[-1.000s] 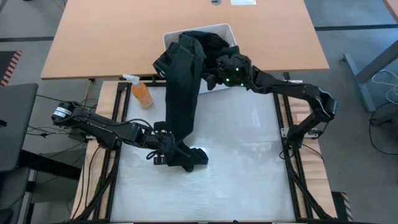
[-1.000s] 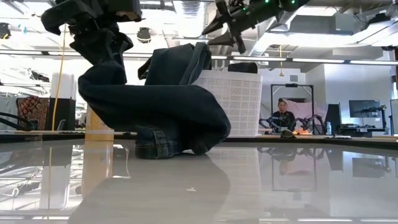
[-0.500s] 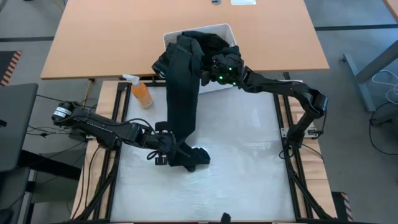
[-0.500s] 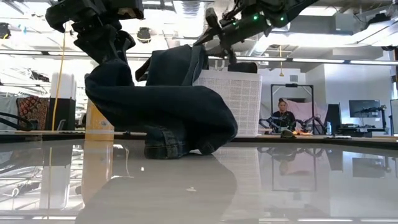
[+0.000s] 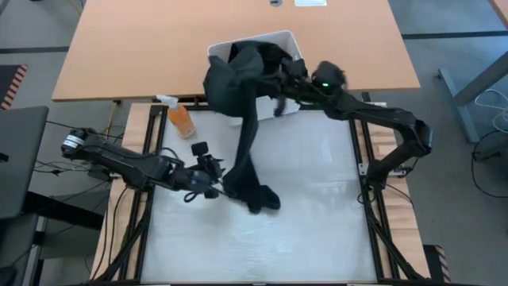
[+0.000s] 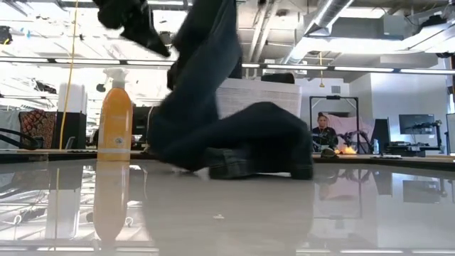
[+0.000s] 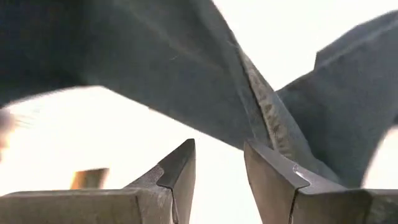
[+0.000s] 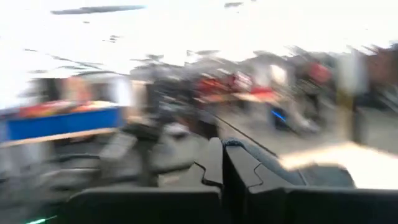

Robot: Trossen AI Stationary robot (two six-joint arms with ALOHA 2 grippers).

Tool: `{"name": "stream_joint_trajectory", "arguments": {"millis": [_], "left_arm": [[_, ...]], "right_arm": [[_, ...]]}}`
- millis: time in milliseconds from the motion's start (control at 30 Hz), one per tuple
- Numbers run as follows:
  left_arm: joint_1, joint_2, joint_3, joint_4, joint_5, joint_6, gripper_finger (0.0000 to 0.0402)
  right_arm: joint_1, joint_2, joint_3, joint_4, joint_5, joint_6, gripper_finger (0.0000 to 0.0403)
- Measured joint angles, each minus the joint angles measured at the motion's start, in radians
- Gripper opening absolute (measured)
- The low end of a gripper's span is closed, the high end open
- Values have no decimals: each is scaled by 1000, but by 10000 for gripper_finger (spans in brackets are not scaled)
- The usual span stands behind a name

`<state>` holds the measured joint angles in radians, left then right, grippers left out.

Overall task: Fold laundry
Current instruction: Remove the blue long pants from the white bin

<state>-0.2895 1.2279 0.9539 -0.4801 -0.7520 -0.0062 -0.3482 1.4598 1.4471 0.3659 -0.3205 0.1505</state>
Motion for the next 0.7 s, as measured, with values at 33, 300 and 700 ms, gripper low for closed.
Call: {"name": "stream_joint_trajectory", "arguments": {"millis": [33,300,700], "left_arm": [[-9,-19,0,27,-25,27,127],[-48,-162,1,91,-74,98,127],[-39,-130,1,81,-72,99,127]], "right_arm": [[27,-20,23,-27,-39,-24,17],[310,-158,178,-420,-195,-317,19],[573,-334,-14,-919,-60,-341,26]]}}
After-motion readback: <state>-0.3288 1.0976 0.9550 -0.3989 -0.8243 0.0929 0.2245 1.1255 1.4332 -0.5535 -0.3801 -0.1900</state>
